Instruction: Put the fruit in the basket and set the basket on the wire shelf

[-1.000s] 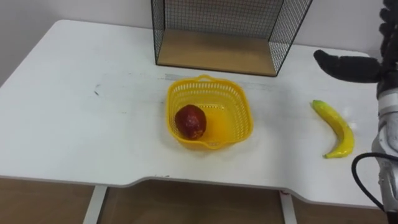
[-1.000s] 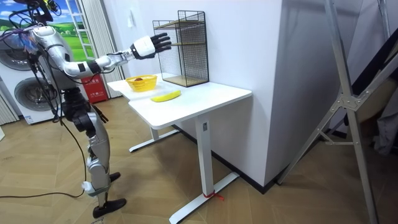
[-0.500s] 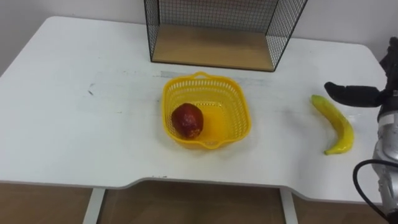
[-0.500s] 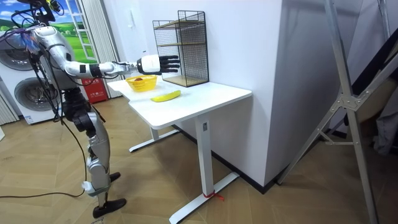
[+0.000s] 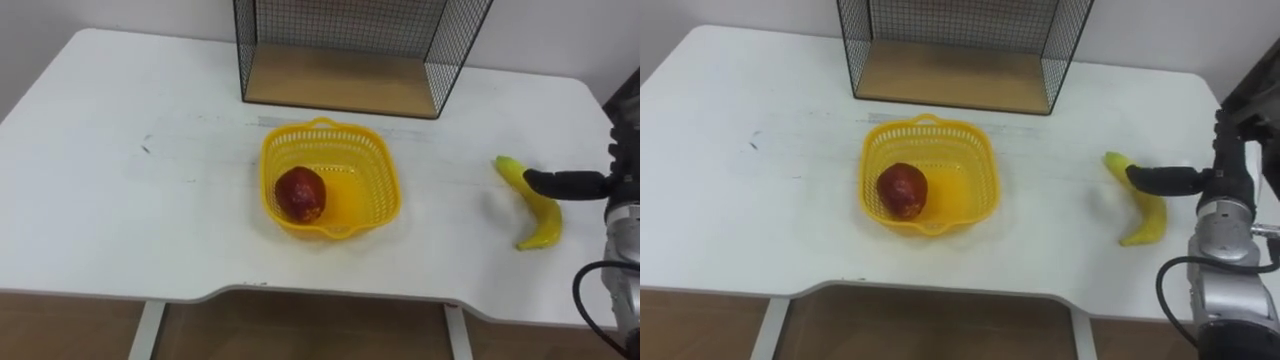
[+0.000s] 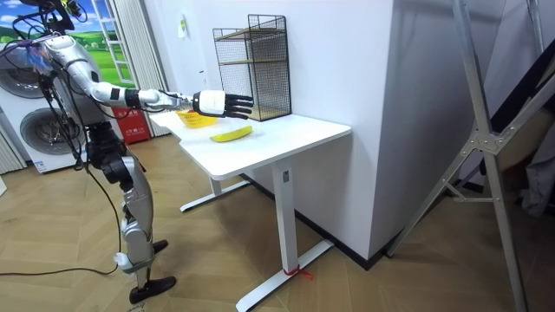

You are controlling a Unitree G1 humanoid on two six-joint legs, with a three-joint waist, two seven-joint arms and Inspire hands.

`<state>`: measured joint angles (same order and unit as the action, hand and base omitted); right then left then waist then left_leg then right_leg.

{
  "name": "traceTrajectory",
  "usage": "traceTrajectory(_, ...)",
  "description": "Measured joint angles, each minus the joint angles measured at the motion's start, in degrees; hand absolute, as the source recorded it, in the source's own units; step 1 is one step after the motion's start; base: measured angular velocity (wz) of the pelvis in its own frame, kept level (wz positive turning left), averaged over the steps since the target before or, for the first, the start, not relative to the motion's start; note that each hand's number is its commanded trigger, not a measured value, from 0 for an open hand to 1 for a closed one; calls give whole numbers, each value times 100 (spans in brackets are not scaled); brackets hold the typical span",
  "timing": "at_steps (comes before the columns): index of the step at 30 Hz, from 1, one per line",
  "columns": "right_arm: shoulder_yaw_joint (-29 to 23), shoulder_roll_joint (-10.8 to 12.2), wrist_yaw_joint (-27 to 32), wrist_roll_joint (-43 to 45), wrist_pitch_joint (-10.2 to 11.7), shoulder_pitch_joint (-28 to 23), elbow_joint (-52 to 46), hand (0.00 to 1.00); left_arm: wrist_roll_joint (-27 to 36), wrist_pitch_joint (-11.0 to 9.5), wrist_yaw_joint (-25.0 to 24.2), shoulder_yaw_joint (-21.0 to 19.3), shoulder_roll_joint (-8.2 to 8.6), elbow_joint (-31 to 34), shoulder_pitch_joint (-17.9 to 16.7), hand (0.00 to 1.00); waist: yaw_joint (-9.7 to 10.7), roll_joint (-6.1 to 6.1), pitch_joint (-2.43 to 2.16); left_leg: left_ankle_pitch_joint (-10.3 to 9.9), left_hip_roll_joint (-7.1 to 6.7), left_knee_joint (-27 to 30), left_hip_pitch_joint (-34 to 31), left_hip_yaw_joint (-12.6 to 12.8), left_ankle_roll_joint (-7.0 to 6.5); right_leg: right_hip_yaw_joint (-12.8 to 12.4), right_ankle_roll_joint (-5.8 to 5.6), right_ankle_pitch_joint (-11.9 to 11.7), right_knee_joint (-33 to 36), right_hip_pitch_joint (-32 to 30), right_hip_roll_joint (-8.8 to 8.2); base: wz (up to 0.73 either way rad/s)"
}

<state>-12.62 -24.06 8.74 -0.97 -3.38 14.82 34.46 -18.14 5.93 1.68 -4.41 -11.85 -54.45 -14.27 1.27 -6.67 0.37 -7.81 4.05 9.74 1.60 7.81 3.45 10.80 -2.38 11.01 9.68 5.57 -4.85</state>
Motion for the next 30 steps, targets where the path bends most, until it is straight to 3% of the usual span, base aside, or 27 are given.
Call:
traceTrajectory(8,1,-10,-349,166,-4,0,522,0,-1,2,12,2,0,4,-67,0,15,21,-11,0,0,11,2,-15,0,26,0,0,1,9,0,0)
traceTrajectory(16,12,-39,-532,1048,-37,0,1225,0,-3,42,-12,3,-11,-177,-23,0,-17,25,-12,0,1,57,-6,-19,0,18,1,-1,13,4,-1,0)
traceTrajectory(30,14,-53,-1007,1597,16,-4,1351,0,-8,41,-189,7,-54,-188,-91,0,-7,26,-35,-1,0,103,1,-52,0,36,2,-1,12,64,0,1)
